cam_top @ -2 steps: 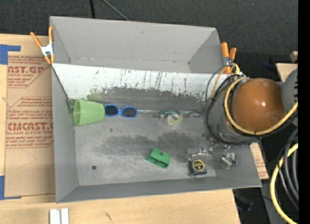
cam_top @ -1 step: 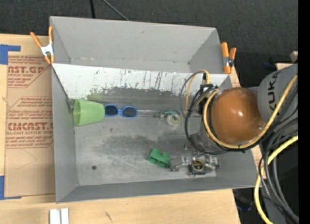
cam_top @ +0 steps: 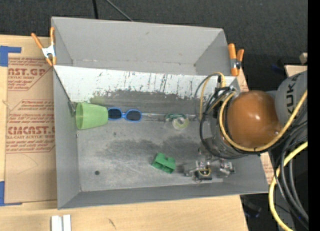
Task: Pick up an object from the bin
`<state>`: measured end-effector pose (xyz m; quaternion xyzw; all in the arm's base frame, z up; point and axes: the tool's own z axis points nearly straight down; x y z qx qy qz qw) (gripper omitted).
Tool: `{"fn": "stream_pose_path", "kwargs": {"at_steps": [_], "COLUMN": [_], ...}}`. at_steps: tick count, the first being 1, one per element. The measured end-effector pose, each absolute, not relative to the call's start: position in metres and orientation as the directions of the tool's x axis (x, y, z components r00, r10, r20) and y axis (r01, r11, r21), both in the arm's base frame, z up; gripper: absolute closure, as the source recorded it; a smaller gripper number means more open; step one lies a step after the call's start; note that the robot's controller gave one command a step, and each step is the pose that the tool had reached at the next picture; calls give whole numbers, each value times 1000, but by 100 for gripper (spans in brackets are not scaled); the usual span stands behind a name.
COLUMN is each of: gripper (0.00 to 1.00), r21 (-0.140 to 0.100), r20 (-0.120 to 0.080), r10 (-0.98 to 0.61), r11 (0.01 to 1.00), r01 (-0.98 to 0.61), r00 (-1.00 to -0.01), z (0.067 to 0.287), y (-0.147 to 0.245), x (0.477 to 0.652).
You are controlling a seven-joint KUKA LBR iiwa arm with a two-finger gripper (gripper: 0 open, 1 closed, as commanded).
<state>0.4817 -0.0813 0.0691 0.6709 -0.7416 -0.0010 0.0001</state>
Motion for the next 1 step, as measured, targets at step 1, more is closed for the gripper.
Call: {"fn": "stream_pose_path", "kwargs": {"at_steps": [1], "gripper": [100], "r21": [0], "r20": [-1], "r10": [-995], "r11": [98], "r01": [-995], "r00": [-98], "z": [70], "y": [-80], "x": [482]}}
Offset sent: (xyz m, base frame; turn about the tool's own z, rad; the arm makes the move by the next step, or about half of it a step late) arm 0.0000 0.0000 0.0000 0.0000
